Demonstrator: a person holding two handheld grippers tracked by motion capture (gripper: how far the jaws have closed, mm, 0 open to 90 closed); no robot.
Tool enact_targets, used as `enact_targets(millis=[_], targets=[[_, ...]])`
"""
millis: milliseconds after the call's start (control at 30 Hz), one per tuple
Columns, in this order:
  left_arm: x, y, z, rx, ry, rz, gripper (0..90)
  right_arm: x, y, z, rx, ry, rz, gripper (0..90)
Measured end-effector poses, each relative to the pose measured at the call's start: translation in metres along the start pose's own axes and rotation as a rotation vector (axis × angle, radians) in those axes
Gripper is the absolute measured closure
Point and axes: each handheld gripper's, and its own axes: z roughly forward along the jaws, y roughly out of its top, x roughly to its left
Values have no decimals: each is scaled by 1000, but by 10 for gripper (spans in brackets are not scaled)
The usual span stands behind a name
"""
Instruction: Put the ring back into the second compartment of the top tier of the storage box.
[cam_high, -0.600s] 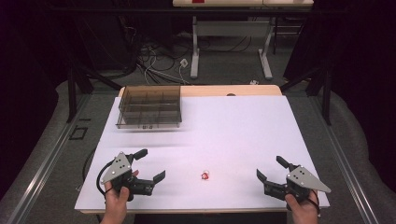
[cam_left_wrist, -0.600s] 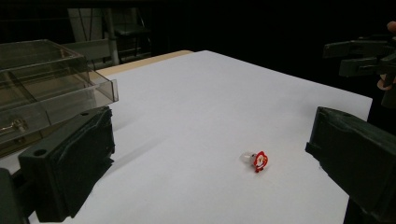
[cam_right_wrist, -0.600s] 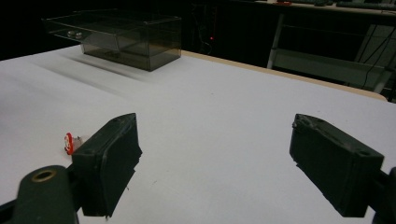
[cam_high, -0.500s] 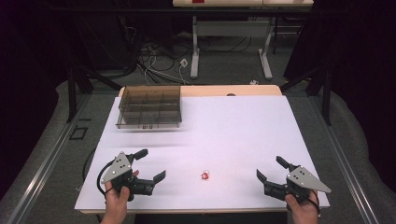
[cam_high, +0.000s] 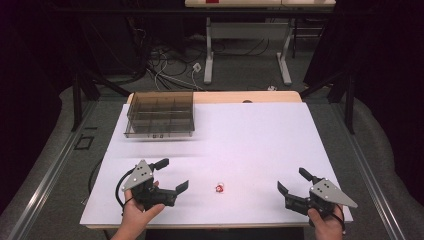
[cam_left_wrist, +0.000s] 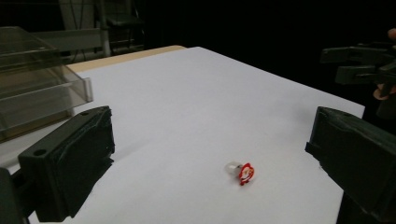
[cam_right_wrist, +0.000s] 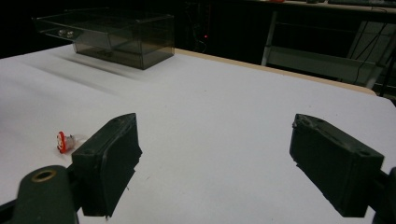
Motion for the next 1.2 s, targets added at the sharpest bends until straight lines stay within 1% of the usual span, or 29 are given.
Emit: enact_targets(millis=[100,167,267,333,367,533,567,633,667,700,767,800,867,900,933,1067,1100,1167,1200], targets=[[-8,5,11,17,-26,10,5,1,0,2,6,11,-8,149],[-13,7,19,37,-25,37,5,2,0,1,7,15,-11,149],[-19,10,29,67,-33,67,5,2,0,0,8,14,-14,149],[-22,12,35,79,-44,73,6,2,1,0,4,10,-9,149],[-23,13,37,82,-51,68,5,2,0,0,5,12,-9,149],[-23,13,37,82,-51,68,6,2,0,0,7,11,-7,149],[-28,19,50,100,-47,69,6,2,0,0,7,11,-7,149],[-28,19,50,100,-47,69,7,2,0,1,8,18,-12,149],[-31,21,57,124,-41,61,8,3,1,1,6,15,-9,149],[-31,21,57,124,-41,61,9,3,1,1,6,15,-9,149],[-33,23,61,142,-38,59,9,2,0,1,9,16,-13,149],[-35,24,64,161,-42,55,10,2,0,1,8,18,-12,149],[-37,26,69,183,-30,65,15,3,0,0,11,15,-10,149],[-39,29,74,207,-24,65,20,2,1,0,8,14,-12,149],[-39,29,74,207,-24,65,24,2,0,0,8,12,-8,149],[-42,30,84,249,-10,58,40,2,0,-1,11,17,-7,149],[-44,29,88,266,-10,42,55,2,0,-1,10,17,-4,149],[-44,28,91,271,-5,46,60,2,0,0,9,18,-4,149],[-45,27,93,281,-4,48,67,2,0,0,10,19,-6,149]])
